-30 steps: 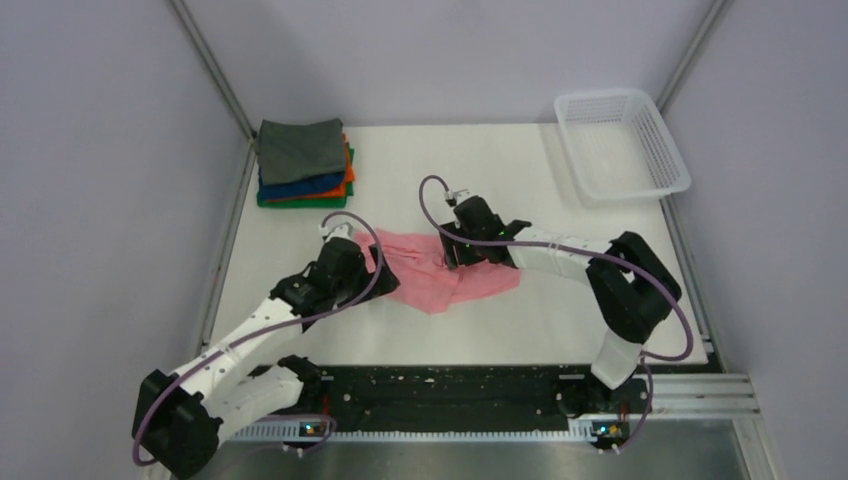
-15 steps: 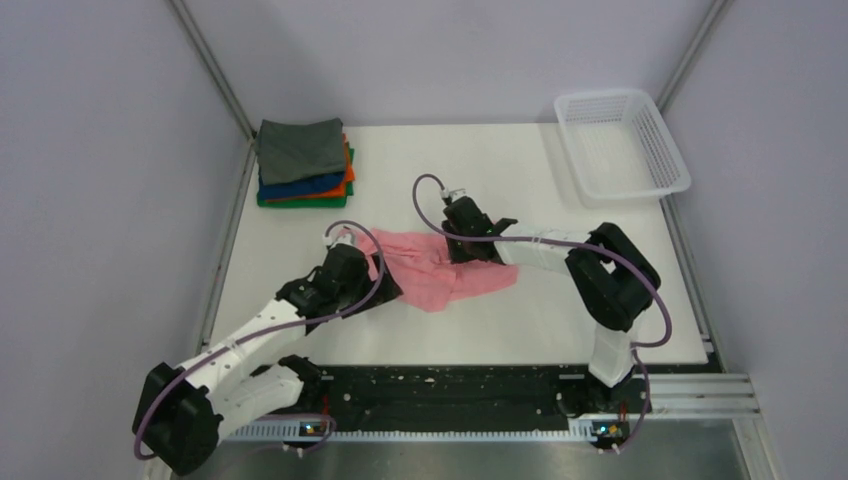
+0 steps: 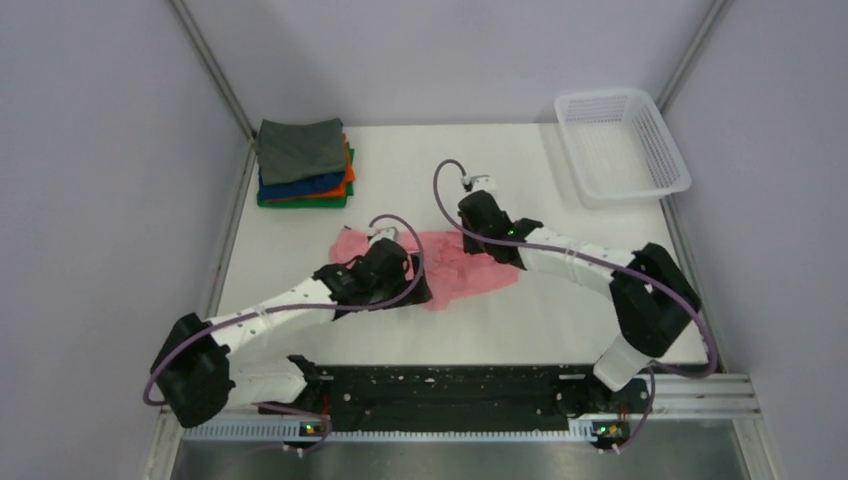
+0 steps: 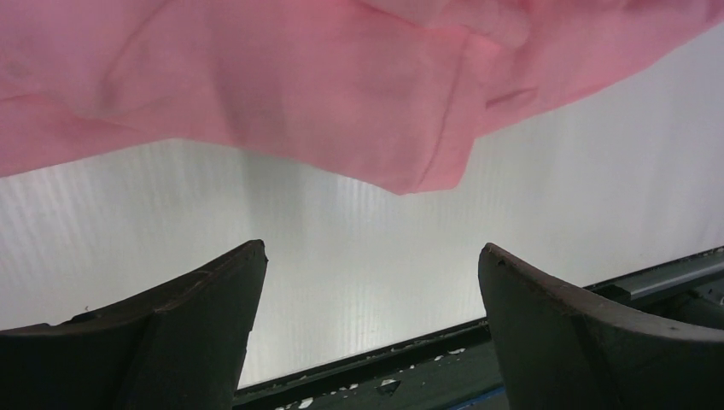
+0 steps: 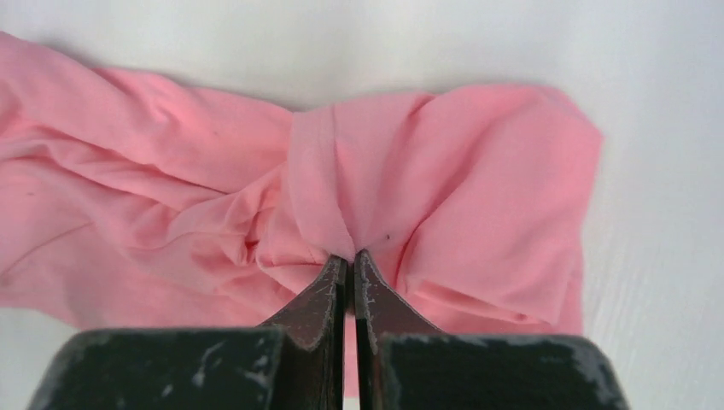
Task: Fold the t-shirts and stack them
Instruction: Flatten out the tshirt
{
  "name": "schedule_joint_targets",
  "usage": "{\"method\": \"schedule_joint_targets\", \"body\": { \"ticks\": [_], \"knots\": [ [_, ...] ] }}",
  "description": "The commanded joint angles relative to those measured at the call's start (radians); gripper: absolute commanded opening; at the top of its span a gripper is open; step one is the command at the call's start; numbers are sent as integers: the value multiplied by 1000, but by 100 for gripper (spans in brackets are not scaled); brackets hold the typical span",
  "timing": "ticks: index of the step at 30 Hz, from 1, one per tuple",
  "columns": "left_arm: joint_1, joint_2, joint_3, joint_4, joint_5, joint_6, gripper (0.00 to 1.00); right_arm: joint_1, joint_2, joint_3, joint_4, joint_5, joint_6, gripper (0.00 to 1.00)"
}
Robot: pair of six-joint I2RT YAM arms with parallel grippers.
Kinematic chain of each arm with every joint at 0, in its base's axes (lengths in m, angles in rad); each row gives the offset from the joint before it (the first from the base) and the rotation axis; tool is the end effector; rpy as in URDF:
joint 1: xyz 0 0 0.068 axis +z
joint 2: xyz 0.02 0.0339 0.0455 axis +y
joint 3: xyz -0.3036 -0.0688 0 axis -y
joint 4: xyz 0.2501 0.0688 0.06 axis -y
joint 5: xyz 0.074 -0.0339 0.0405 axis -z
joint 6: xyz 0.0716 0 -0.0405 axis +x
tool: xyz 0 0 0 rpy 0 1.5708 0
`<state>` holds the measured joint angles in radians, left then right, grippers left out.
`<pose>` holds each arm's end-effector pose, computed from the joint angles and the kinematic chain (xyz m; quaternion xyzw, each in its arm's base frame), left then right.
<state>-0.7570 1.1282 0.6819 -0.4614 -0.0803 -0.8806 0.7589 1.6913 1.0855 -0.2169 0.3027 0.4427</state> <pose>0.1718 -0.1544 0.2195 -0.0714 0.9422 -0.2116 0.2499 0.2999 0.2550 0.2175 -0.0905 0.9174 0.0884 0.3773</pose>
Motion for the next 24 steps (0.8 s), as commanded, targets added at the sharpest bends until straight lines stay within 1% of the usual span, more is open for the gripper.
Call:
{"method": "schedule_joint_targets", "body": {
  "ticks": [1, 3, 4, 5, 7, 11, 15, 18, 20, 22, 24],
  "knots": [
    [-127, 165, 148, 37, -95, 14, 99, -14, -182, -39, -13, 32, 21, 0],
    [-176, 255, 223, 5, -141, 15, 97, -42, -249, -68, -19, 13, 37, 0],
    [-196, 302, 257, -7, -154, 17, 94, -60, -276, -84, -24, 9, 45, 0],
    [-213, 346, 290, -20, -160, 20, 88, -77, -302, -101, -27, 4, 50, 0],
    [-242, 425, 352, -49, -177, 25, 80, -111, -351, -137, -30, -8, 61, 0],
    [-265, 535, 439, -129, -215, 4, 70, -167, -419, -197, -30, -33, 73, 0],
    [-270, 565, 437, -157, -239, -19, 69, -188, -443, -222, -30, -38, 74, 0],
    [-271, 603, 435, -179, -288, -54, 68, -191, -442, -230, -28, -42, 80, 0],
    [-270, 633, 440, -190, -305, -79, 66, -193, -443, -235, -27, -42, 81, 0],
    [-271, 650, 439, -177, -281, -82, 61, -195, -445, -238, -27, -42, 82, 0],
    [-271, 653, 429, -172, -280, -91, 59, -201, -447, -242, -27, -40, 83, 0]
  ]
}}
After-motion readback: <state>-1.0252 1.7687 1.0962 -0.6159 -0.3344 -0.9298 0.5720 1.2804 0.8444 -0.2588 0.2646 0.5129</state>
